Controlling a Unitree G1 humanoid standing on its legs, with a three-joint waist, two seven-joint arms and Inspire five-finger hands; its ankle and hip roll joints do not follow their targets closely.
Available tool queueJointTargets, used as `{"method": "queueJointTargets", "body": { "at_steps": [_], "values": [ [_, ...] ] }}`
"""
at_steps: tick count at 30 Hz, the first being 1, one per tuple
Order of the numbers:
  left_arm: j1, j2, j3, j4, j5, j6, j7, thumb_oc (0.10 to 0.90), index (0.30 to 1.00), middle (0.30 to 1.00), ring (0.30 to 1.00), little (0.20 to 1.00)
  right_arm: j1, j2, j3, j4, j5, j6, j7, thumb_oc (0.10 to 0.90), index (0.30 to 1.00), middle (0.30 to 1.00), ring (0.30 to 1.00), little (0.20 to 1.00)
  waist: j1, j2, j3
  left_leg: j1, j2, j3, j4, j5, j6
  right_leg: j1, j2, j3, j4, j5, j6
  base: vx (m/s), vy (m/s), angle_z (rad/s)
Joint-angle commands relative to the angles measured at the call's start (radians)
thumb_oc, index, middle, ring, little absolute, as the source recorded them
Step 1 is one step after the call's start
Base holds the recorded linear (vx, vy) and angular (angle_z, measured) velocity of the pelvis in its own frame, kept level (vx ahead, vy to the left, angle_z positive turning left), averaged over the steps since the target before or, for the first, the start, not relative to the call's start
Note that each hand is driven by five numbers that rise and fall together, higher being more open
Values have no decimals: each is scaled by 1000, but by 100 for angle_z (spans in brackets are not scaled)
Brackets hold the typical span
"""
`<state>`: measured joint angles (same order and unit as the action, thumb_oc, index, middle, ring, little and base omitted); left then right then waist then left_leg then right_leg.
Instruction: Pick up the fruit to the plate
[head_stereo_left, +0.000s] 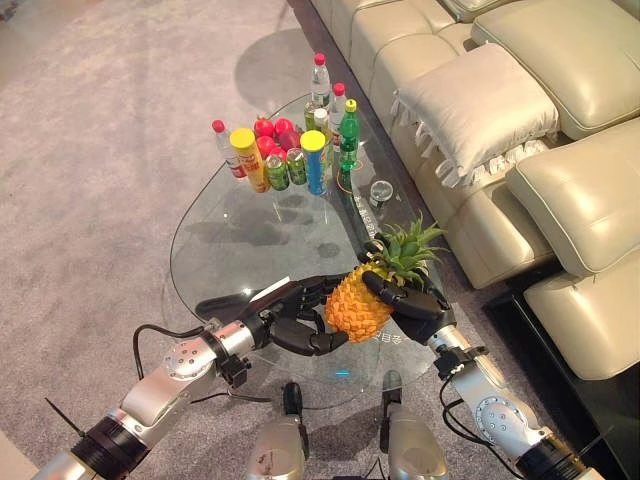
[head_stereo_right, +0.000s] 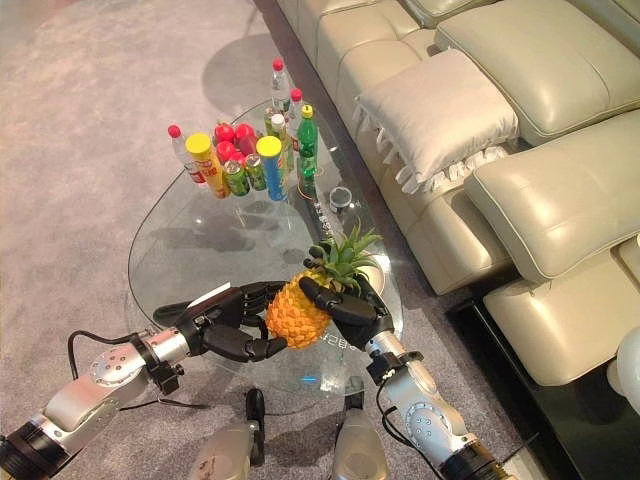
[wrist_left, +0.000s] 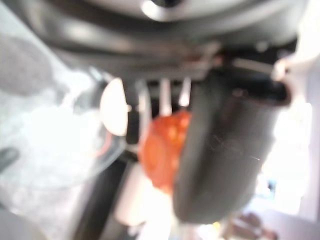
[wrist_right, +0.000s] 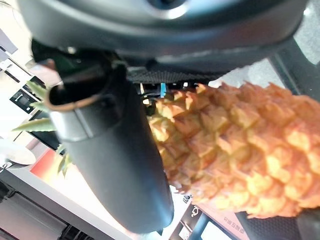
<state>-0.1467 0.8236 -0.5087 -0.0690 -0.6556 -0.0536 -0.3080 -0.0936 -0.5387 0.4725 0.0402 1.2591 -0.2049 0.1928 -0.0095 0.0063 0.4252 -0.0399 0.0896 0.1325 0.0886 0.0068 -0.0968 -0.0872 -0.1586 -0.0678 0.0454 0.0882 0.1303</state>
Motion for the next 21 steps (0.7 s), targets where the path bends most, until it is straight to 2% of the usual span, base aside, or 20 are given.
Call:
{"method": "queueJointTargets", "body": {
  "at_steps": [1,5,11,16,21],
  "values": [
    [28,-30,-75,-143,-14,-90,-133,100,300,300,300,200,-153,26,-42,-150,21,-156,71,800,900,900,900,900,-20,-1,-55,-94,-128,-1,182,-118,61,39,88,-59,82,-148,-14,0,0,0],
    [7,-27,-87,-141,-12,-94,-126,100,300,300,300,200,-178,23,-38,-158,25,-180,102,800,900,900,900,900,-20,4,-44,-102,-130,-6,178,-115,61,31,90,-55,80,-146,-16,-35,-7,0],
    [-1,-34,-91,-135,-7,-90,-131,100,300,300,300,200,-184,48,-29,-198,64,-233,253,800,900,900,900,900,-19,9,-43,-105,-138,-14,173,-114,63,27,92,-53,77,-147,-18,0,0,0],
    [-12,-36,-93,-136,-11,-81,-137,100,300,300,300,200,-192,69,-30,-227,44,-281,327,800,900,900,900,900,-16,14,-43,-111,-141,-19,177,-116,63,22,91,-54,79,-146,-20,0,0,0],
    [-21,-44,-90,-139,-10,-68,-141,100,300,300,300,200,-202,79,-32,-247,-11,-270,329,800,900,900,900,900,-15,17,-41,-115,-146,-23,177,-117,62,19,90,-54,77,-144,-21,0,0,0]
  ]
}}
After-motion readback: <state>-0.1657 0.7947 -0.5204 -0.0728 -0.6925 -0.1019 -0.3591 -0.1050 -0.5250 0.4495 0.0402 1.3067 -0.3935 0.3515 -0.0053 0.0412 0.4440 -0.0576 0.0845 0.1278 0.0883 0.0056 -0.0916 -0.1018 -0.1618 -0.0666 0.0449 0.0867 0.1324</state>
